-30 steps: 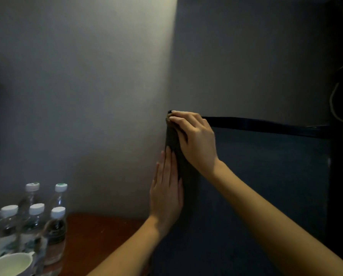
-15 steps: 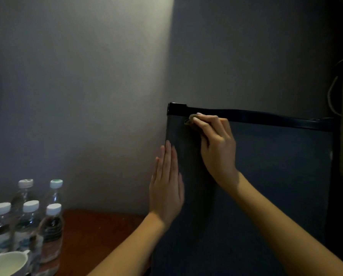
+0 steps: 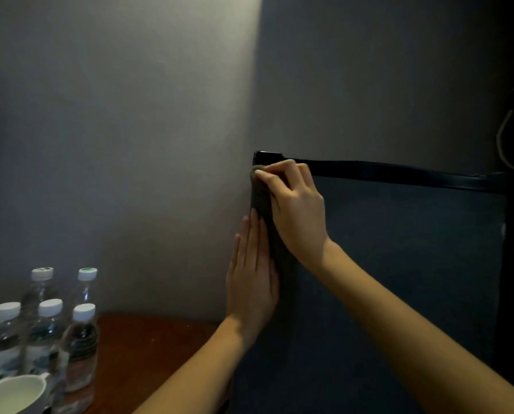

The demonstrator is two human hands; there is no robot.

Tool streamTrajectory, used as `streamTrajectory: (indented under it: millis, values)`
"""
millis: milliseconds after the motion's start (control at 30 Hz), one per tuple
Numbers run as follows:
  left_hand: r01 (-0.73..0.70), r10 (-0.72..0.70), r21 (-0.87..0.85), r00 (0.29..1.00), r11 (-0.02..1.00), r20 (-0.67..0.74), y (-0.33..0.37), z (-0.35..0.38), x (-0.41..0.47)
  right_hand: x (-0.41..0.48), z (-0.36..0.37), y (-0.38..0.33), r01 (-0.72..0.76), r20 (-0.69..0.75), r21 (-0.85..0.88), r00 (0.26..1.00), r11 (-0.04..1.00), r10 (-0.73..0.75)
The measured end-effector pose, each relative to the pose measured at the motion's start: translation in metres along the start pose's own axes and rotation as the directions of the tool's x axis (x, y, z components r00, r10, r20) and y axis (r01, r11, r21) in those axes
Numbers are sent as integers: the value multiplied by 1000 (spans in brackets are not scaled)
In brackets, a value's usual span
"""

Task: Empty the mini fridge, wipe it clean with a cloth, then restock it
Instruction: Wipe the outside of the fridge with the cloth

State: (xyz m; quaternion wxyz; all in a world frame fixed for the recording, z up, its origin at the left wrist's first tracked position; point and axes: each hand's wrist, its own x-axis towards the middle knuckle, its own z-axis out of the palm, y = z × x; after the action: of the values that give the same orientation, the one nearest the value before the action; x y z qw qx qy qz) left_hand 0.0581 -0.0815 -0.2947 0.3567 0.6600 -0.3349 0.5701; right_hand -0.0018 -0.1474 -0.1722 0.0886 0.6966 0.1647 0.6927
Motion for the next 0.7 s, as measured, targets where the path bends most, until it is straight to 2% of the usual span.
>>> streamTrajectory:
  millis: [67, 133, 200, 300, 367, 467, 600, 700]
  values:
    - [4, -4, 1, 1000, 1000, 3, 0, -1, -1, -7, -8, 12, 151, 85, -19, 985, 988, -149]
    - [-7, 7, -7, 1000, 1000, 5, 2, -2, -1, -23, -24, 31, 234, 133, -44, 965, 971, -227]
    - [-17, 17, -15, 1000, 1000, 8, 2, -2, -1, -35, -40, 50, 146, 87, -74, 986, 986, -140]
    - [-13, 13, -2, 1000, 1000, 15, 2, -1, -1, -26, -39, 54, -159, -82, -44, 984, 986, 155]
    - [-12, 12, 9, 1000, 1000, 22, 1, -2, -2, -16, -23, 36, -205, -101, -32, 974, 978, 201]
    - [-6, 6, 34, 1000, 999, 18, 2, -3, -2, -10, -10, 18, -87, -28, -23, 996, 996, 86]
    - [-2, 1, 44, 1000, 999, 21, 2, -2, -1, -2, -24, 30, 94, 44, -6, 995, 996, -93]
    - [-3, 2, 41, 1000, 999, 18, 3, -3, -1, 10, -13, 28, 84, -14, -27, 996, 996, -84]
